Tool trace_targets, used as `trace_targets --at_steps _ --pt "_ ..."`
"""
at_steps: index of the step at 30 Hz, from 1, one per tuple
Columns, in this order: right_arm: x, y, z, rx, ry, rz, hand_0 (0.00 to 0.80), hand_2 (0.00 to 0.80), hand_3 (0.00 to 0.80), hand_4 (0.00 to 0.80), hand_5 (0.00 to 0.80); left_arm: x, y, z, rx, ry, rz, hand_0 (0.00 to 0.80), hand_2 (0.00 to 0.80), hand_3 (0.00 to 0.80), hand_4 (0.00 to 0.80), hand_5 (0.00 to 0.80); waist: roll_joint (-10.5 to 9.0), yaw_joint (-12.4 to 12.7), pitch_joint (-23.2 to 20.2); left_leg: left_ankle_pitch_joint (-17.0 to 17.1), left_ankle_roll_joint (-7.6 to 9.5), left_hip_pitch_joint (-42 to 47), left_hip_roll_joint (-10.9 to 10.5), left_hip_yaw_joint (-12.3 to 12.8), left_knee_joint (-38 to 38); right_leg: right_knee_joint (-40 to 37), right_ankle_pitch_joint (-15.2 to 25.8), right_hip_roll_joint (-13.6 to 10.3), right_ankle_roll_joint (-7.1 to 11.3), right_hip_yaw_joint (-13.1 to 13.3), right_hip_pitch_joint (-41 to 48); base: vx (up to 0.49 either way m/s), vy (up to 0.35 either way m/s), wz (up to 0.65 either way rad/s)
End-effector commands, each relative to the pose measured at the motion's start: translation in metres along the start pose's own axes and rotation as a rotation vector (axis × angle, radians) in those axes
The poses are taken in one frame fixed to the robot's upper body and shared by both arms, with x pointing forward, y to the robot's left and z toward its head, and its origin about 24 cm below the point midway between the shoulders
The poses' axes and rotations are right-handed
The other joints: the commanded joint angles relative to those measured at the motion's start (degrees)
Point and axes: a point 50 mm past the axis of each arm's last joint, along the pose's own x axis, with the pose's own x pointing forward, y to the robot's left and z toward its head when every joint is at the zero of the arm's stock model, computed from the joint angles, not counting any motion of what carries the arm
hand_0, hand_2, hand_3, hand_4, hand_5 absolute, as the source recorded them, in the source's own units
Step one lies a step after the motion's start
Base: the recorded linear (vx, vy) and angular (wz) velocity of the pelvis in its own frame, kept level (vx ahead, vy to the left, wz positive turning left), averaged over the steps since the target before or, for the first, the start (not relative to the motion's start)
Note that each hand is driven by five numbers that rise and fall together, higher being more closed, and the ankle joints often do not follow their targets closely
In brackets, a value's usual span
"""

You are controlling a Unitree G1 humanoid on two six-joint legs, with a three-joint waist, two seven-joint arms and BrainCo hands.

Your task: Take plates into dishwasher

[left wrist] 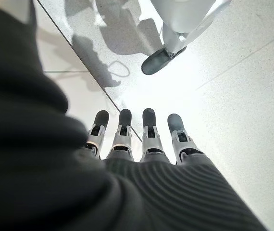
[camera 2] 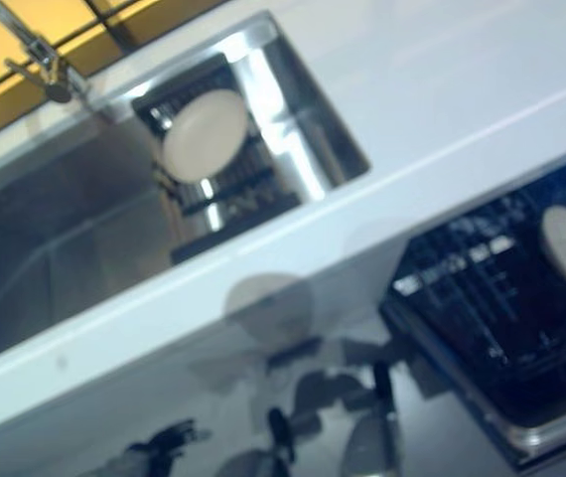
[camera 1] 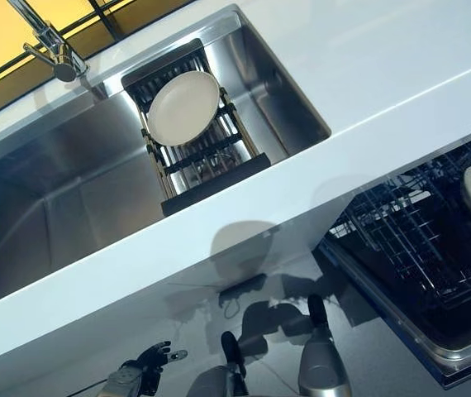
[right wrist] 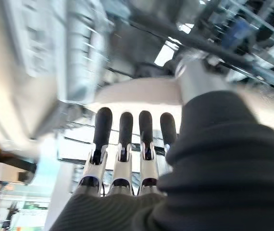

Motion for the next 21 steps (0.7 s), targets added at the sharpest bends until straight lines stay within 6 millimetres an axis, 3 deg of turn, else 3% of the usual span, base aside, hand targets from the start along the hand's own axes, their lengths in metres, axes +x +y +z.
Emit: trace_targets --at_steps 1,11,21 --pt "0.0 0.002 -0.001 0.04 0.021 -0.013 0.0 0.0 0.0 0.0 0.0 -0.004 0.018 -0.007 0.068 0.056 0.052 0.0 0.0 0.0 0.0 0.0 -5.68 0.5 -3.9 -2.6 -0.44 5.4 3.1 -0.7 0.0 0.0 1.5 -2.4 2.89 1.1 -1.7 0.032 0.005 -0.02" --pt "-0.004 -0.017 -0.02 0.033 0.064 -0.06 0.0 0.0 0.0 0.0 0.0 -0.008 0.025 -0.018 0.058 0.087 0.076 0.0 0.0 0.0 0.0 0.0 -9.37 0.0 -5.9 -3.1 -0.35 6.9 4.1 0.3 0.0 0.0 1.3 -0.9 3.07 1.7 -0.2 0.033 0.008 -0.02" --pt "-0.013 -0.084 -0.043 0.144 0.085 -0.19 0.0 0.0 0.0 0.0 0.0 -0.014 0.032 -0.033 0.02 0.141 0.109 0.0 0.0 0.0 0.0 0.0 -14.45 -0.9 -9.6 -3.3 -0.19 9.2 5.0 1.8 0.0 0.0 1.1 0.8 3.19 3.0 2.6 0.061 0.025 -0.05"
